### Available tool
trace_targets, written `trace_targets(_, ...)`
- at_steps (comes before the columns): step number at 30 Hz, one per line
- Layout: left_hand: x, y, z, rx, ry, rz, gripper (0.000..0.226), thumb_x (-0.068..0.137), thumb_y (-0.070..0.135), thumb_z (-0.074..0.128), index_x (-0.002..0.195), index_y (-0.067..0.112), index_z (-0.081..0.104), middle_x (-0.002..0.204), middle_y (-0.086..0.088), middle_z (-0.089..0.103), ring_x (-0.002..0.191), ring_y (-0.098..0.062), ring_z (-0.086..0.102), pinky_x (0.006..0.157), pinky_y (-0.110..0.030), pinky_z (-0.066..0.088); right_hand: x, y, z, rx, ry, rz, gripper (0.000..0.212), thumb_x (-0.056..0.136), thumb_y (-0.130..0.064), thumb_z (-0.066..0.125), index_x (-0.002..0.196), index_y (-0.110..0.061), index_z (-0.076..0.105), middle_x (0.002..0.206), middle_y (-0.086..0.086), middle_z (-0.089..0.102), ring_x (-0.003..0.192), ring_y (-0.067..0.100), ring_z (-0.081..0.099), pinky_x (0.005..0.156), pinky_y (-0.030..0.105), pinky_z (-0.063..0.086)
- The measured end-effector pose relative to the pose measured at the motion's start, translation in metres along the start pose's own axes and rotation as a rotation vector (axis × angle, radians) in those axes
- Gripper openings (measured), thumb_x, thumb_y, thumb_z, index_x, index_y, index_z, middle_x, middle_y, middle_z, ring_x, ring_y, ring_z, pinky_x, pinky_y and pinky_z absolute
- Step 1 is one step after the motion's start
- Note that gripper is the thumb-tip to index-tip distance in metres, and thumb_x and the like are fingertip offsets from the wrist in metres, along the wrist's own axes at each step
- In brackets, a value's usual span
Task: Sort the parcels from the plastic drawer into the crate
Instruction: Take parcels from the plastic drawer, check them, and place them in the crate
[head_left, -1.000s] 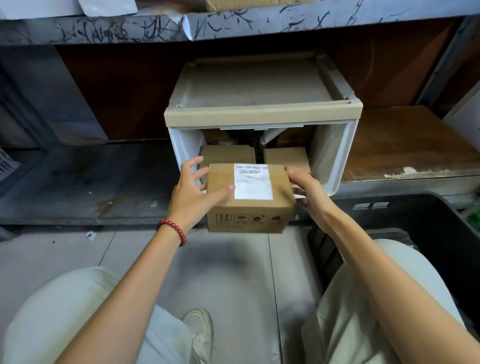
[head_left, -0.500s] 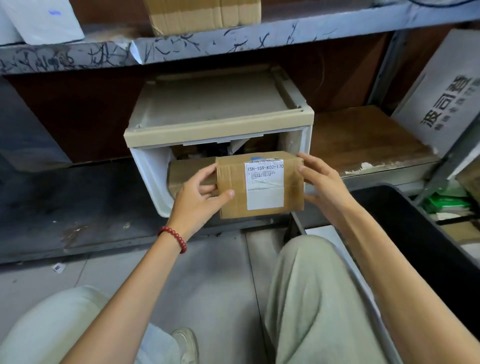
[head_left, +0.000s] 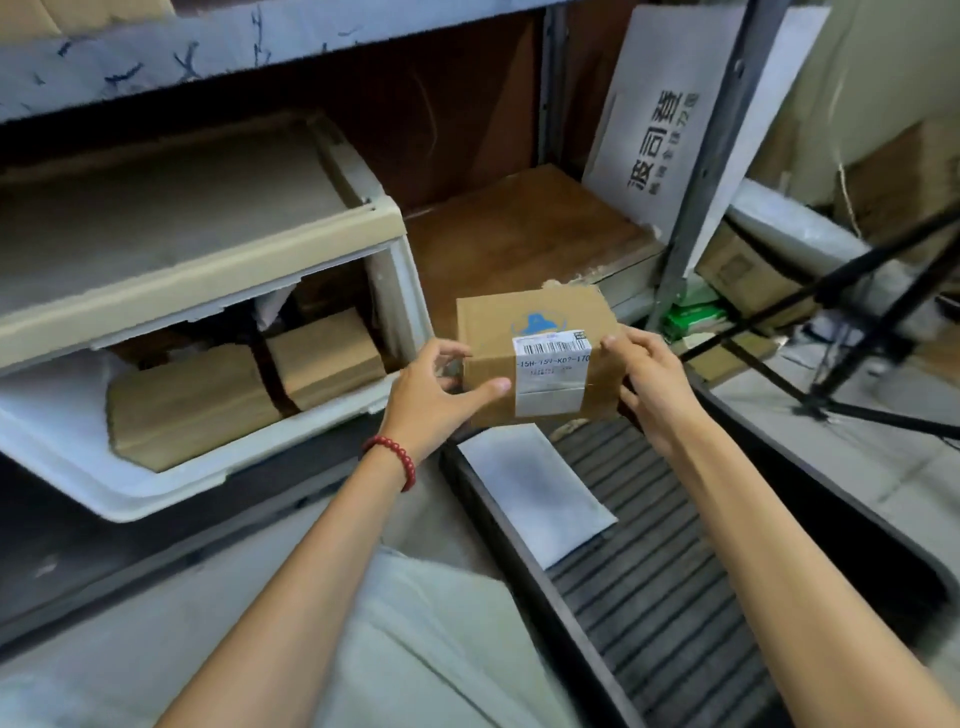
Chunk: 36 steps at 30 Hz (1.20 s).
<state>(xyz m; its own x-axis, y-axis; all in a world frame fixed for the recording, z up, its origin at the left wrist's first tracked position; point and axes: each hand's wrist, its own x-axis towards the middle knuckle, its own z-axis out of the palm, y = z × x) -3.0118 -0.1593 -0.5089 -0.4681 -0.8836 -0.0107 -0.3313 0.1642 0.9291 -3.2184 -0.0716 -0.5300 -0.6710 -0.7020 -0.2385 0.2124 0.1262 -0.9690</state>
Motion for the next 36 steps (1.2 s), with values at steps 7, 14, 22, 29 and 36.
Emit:
trace_targets(7, 0.011, -0.020, 0.081, 0.079, -0.102, -0.062, 0.044, 0.069, 0.039, 0.082, 0.100, 0.023, 0.054, 0.105, 0.012, 0.058, 0.095, -0.003, 0.058, 0.071, -0.005, 0.044, 0.004, 0.036, -0.062, -0.034, 0.181, 0.090, 0.022, 0.089, -0.034, 0.065, 0.095, -0.022, 0.048, 0.104, 0.003, 0.063, 0.087, 0.014, 0.058, 0.067, 0.024, 0.042)
trace_targets(14, -0.008, -0.070, 0.144, 0.173, -0.227, -0.315, 0.105, 0.067, 0.054, 0.079, 0.149, 0.027, 0.019, 0.113, -0.001, 0.055, 0.110, -0.018, 0.053, 0.093, -0.028, 0.041, -0.015, 0.101, -0.121, -0.220, 0.186, 0.235, 0.059, 0.084, -0.015, 0.073, 0.131, -0.013, 0.038, 0.119, 0.006, 0.055, 0.105, 0.022, 0.058, 0.067, 0.026, 0.051)
trace_targets(22, -0.031, -0.110, 0.171, 0.337, -0.442, -0.405, 0.079, 0.060, 0.060, 0.080, 0.114, 0.024, 0.035, 0.116, -0.005, 0.058, 0.103, -0.023, 0.059, 0.090, -0.040, 0.051, -0.039, 0.144, -0.147, -0.440, 0.055, 0.425, 0.059, 0.092, 0.000, 0.053, 0.145, -0.020, 0.036, 0.107, 0.003, 0.055, 0.083, 0.010, 0.053, 0.064, 0.020, 0.043)
trace_targets(29, -0.056, -0.107, 0.189, 0.540, -0.595, -0.340, 0.075, 0.067, 0.056, 0.078, 0.118, 0.018, 0.038, 0.111, -0.003, 0.053, 0.105, -0.024, 0.054, 0.082, -0.030, 0.044, -0.046, 0.166, -0.161, -0.602, 0.170, 0.383, 0.035, 0.093, -0.042, 0.054, 0.123, -0.025, 0.054, 0.115, -0.002, 0.058, 0.103, 0.017, 0.056, 0.087, 0.030, 0.044)
trace_targets(36, -0.082, -0.104, 0.213, 1.051, -1.021, -0.006, 0.070, 0.075, 0.068, 0.062, 0.127, 0.026, 0.043, 0.125, -0.002, 0.059, 0.116, -0.024, 0.054, 0.082, -0.033, 0.041, -0.063, 0.173, -0.170, -0.990, -0.139, 0.483, 0.049, 0.089, -0.067, 0.042, 0.120, -0.031, 0.052, 0.122, 0.002, 0.063, 0.112, 0.026, 0.057, 0.085, 0.034, 0.043)
